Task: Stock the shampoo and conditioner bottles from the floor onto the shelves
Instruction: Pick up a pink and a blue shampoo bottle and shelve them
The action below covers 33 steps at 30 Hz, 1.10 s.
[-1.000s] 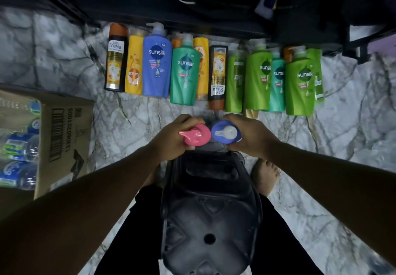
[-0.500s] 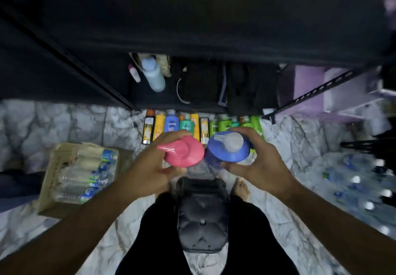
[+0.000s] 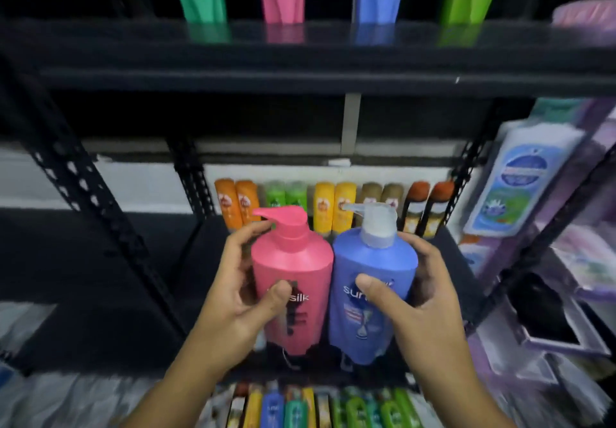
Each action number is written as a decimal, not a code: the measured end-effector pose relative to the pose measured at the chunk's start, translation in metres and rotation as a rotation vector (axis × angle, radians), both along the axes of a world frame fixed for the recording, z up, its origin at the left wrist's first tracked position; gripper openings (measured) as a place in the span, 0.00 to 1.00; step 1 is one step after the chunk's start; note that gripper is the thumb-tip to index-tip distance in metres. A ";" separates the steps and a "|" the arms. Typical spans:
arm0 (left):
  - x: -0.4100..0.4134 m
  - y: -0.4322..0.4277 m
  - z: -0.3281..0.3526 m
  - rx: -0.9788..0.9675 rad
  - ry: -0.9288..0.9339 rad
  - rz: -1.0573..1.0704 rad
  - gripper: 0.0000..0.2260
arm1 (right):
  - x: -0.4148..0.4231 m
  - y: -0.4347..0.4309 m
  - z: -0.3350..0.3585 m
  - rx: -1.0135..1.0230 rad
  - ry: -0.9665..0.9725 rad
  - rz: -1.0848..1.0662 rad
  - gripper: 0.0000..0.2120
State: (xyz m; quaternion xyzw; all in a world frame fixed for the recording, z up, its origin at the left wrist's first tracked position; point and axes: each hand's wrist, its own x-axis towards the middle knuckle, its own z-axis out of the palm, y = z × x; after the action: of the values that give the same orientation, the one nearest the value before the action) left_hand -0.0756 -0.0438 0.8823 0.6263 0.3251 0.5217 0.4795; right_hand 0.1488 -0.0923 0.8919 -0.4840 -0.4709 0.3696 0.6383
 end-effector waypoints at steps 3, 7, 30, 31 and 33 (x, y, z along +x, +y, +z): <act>0.011 0.025 0.052 0.106 -0.055 0.026 0.31 | 0.000 0.023 0.055 0.106 0.026 -0.021 0.28; 0.025 0.056 0.122 0.234 -0.120 0.056 0.30 | 0.001 0.056 0.125 0.257 0.029 -0.057 0.26; 0.069 0.200 0.304 0.345 -0.242 0.171 0.14 | 0.029 0.210 0.306 0.409 -0.189 -0.063 0.21; 0.071 0.201 0.302 0.356 -0.221 0.159 0.13 | 0.034 0.212 0.304 0.400 -0.231 -0.056 0.22; 0.075 0.203 0.300 0.377 -0.189 0.140 0.14 | 0.042 0.214 0.294 0.357 -0.358 -0.004 0.28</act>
State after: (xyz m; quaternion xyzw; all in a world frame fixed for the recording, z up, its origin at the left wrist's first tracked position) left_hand -0.0007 0.1587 1.1819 0.6291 0.2180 0.6617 0.3447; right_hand 0.1911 0.1215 1.1862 -0.4220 -0.6334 0.1878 0.6209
